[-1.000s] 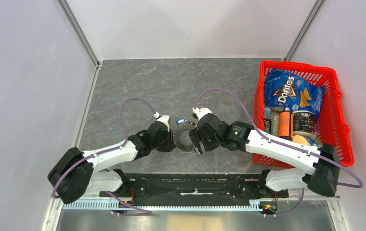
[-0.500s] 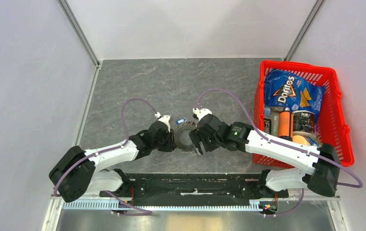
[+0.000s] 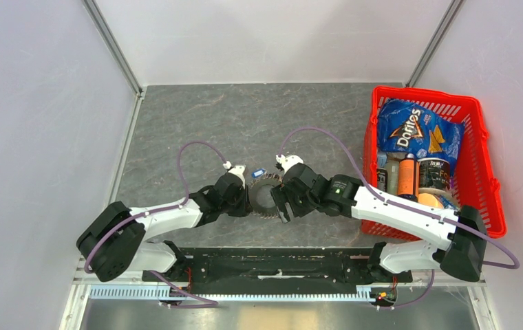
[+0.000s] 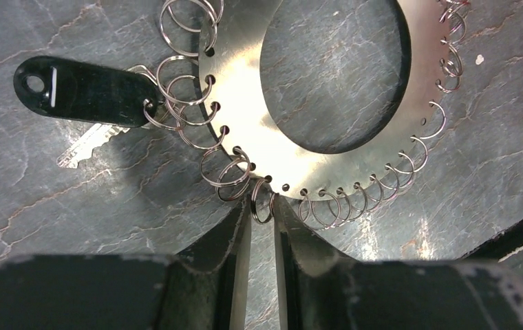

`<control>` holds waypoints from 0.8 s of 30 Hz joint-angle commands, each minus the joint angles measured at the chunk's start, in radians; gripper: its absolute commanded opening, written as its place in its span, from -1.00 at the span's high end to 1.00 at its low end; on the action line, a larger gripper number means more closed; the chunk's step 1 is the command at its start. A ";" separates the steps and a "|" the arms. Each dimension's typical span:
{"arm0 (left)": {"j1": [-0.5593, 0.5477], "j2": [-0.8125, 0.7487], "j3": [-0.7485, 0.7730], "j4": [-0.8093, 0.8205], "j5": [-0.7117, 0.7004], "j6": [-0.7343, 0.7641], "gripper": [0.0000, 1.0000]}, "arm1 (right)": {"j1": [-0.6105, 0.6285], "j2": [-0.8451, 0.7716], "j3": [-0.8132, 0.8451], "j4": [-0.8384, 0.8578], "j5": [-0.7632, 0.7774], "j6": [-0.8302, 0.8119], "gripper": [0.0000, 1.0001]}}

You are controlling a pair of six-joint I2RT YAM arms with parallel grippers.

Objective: Put the keys on the keyring

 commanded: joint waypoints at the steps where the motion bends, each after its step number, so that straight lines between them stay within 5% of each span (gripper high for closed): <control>1: -0.006 0.001 0.001 0.063 0.009 -0.022 0.55 | 0.005 -0.024 -0.015 0.015 0.019 0.015 -0.79; 7: -0.005 -0.016 0.008 0.053 0.006 -0.014 0.95 | 0.007 -0.031 -0.019 0.014 0.018 0.017 -0.79; 16: -0.006 -0.142 0.029 -0.032 0.010 0.023 0.96 | 0.009 -0.037 -0.017 0.013 0.025 0.016 -0.79; 24: -0.006 -0.301 0.071 -0.127 0.154 0.053 0.95 | 0.008 -0.047 -0.013 0.007 0.042 0.011 -0.79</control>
